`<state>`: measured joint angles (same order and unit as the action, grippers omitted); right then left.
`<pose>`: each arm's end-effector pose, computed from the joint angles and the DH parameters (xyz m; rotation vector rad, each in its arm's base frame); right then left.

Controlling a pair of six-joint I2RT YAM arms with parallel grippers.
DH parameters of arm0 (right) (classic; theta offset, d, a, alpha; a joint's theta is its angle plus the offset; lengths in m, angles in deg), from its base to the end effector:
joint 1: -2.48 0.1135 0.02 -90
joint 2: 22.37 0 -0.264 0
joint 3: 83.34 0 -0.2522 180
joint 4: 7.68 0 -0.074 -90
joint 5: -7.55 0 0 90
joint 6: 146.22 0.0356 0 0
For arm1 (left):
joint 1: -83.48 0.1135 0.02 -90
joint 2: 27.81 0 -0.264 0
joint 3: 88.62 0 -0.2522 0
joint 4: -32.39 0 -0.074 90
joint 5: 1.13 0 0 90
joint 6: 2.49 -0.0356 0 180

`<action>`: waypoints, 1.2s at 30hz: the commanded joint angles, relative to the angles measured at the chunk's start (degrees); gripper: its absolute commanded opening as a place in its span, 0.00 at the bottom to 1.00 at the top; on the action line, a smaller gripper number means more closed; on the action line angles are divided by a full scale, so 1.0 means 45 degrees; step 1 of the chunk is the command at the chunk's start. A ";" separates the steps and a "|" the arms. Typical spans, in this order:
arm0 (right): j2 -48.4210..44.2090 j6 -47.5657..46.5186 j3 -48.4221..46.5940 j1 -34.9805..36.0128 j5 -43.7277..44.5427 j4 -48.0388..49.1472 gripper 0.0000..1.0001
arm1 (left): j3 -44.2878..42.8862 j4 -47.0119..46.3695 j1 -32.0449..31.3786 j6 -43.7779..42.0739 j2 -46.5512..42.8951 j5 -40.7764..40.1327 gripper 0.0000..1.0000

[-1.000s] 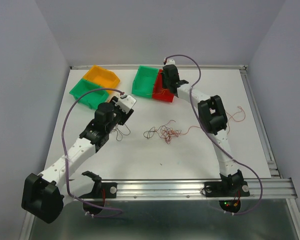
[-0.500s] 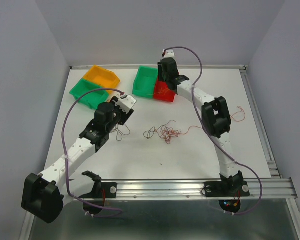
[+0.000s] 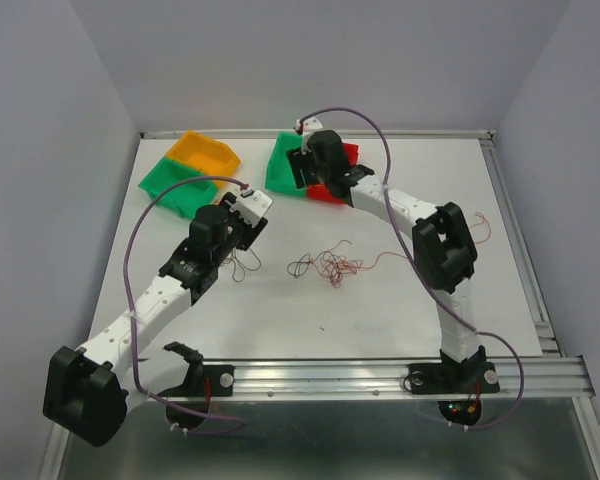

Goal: Untangle the cables

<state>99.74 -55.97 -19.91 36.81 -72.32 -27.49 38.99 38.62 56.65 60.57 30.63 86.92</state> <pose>0.4246 0.2824 0.2661 -0.4809 1.9536 0.2078 0.2144 -0.1071 0.2886 0.7853 1.6031 0.0318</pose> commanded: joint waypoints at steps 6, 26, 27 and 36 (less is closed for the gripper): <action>0.0170 -0.3062 0.0522 0.0750 -0.1686 0.0171 0.68 | -0.0301 -0.0554 0.1410 0.0869 -0.0037 -0.0036 0.67; 0.2456 -0.5466 -0.0516 0.0946 0.0151 0.1166 0.43 | -0.0341 -0.0378 0.2329 0.0849 -0.0368 0.1450 0.67; 0.2378 -0.5466 -0.0321 0.0927 0.0286 0.1322 0.40 | -0.0360 -0.0378 0.2310 0.0830 -0.0388 0.1470 0.67; 0.1167 -0.5252 0.1281 0.0946 0.0659 0.3530 0.04 | -0.0302 -0.0339 0.2310 0.0752 -0.0408 0.1763 0.67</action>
<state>110.14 -79.99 -15.89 40.46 -71.23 -18.13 38.99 38.67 66.72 64.03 30.45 93.41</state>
